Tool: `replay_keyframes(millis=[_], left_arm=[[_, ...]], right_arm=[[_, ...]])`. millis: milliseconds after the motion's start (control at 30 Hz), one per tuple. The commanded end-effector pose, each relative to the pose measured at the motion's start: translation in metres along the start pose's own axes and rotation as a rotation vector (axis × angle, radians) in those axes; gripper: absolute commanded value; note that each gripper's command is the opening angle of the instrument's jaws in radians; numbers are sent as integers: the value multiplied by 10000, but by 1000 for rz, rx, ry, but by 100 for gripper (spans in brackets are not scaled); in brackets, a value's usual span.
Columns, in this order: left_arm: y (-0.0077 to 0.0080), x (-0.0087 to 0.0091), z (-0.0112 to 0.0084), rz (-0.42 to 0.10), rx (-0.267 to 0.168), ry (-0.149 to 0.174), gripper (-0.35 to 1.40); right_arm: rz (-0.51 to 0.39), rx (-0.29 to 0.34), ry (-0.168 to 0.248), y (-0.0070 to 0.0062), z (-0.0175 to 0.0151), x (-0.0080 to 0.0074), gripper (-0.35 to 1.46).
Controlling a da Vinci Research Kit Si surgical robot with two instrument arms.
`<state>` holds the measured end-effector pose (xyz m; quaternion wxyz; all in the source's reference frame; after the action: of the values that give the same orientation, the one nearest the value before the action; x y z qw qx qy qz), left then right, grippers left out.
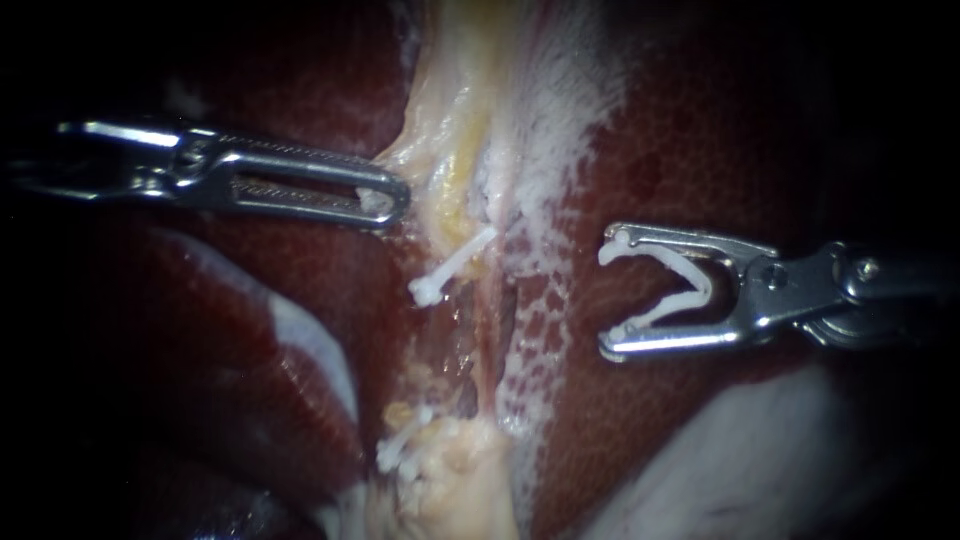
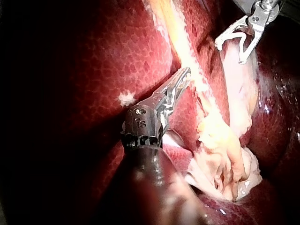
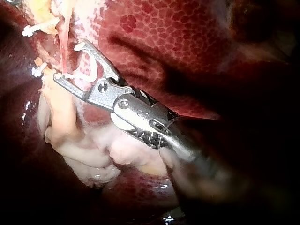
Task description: Clipping first clip right tube
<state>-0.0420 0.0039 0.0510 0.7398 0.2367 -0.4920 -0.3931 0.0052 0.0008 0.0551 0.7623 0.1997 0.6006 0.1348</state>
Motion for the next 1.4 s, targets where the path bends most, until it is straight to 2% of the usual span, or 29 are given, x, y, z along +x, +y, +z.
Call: replay_keyframes(millis=[33,133,267,400,600,800,1067,1400], left_arm=[[0,0,-1,0,0,0,-20],[0,1,-3,0,1,0,-20],[2,0,-10,-6,6,2,-20],[4,-9,-22,-11,7,3,-20],[10,-34,-50,-33,-16,-6,-20],[11,-57,-75,-22,-30,-31,-20],[1,-60,-77,-20,-34,-38,-20],[-2,-60,-77,-20,-36,-38,-20]], right_arm=[[0,0,0,0,0,0,60],[-2,3,0,-1,2,-3,60],[-11,6,-1,-7,12,-14,60],[32,22,-2,-19,37,-40,60],[86,56,-8,-36,82,-81,60],[126,70,-14,-41,110,-103,60],[144,75,-17,-31,129,-113,60],[170,87,-20,-25,154,-107,60]])
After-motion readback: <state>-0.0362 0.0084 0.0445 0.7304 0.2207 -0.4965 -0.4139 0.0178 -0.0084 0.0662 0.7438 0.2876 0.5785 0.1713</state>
